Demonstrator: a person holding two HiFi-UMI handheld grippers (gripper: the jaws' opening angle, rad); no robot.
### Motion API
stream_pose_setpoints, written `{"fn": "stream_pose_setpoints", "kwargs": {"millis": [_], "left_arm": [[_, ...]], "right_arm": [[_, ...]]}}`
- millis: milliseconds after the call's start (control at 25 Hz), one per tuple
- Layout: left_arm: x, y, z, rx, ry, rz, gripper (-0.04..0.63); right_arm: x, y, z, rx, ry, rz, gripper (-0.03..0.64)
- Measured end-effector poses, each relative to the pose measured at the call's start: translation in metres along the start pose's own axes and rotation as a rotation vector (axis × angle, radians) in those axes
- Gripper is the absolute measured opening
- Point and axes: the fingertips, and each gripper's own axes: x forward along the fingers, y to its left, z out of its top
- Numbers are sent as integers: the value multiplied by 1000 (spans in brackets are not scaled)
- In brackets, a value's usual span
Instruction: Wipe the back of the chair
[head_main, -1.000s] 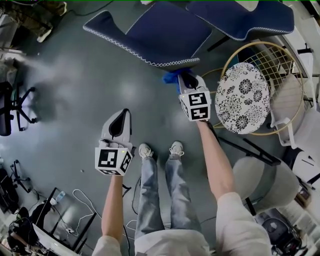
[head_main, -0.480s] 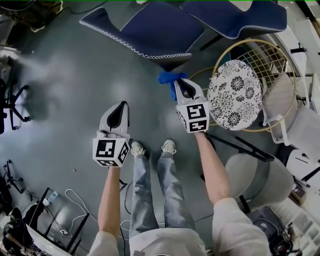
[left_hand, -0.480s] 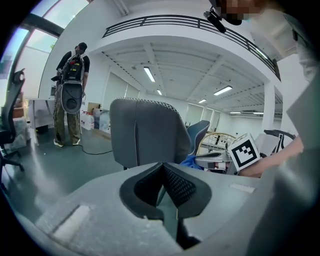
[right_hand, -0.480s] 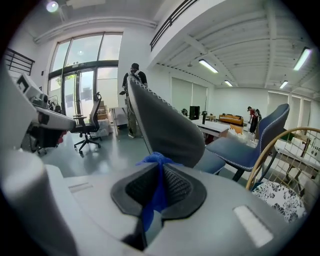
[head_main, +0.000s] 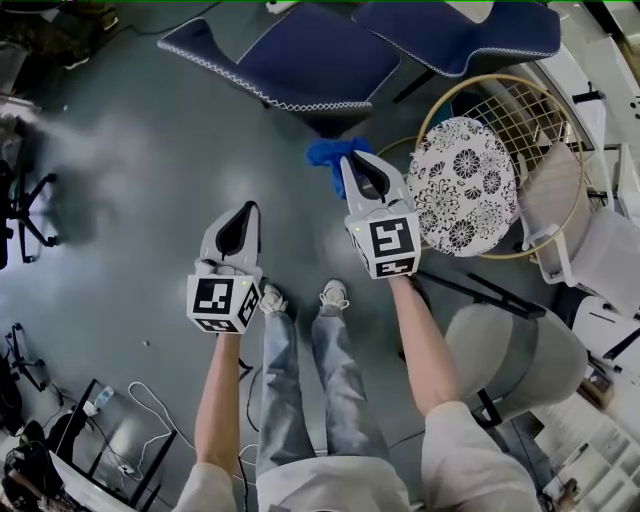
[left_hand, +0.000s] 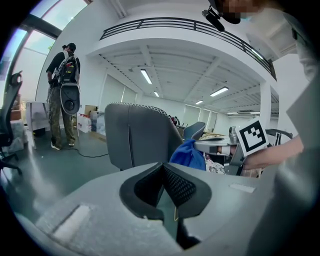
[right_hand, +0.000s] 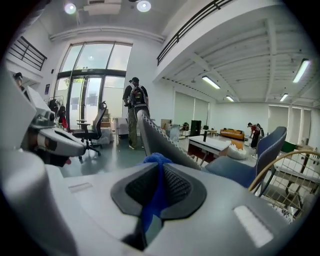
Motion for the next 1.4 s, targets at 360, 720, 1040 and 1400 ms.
{"fn": "stream_pose_setpoints", "kwargs": {"millis": [360,720,1040,1400], "left_arm": [[-3,-3,3,1,-5,0,-2],[-6,-4,-5,-21,7,-2,-2],[3,-4,-5,-19,16,-4,-2],[15,-9,-10,-22,28,-17,-2]], "right_arm": [[10,-3,75,-45,-127,-8,26],[36,-3,71,-41,-104,-10,26],[45,-13,45,-13,-69,-9,26],[51,-22,14,-31,-14,6,26]]}}
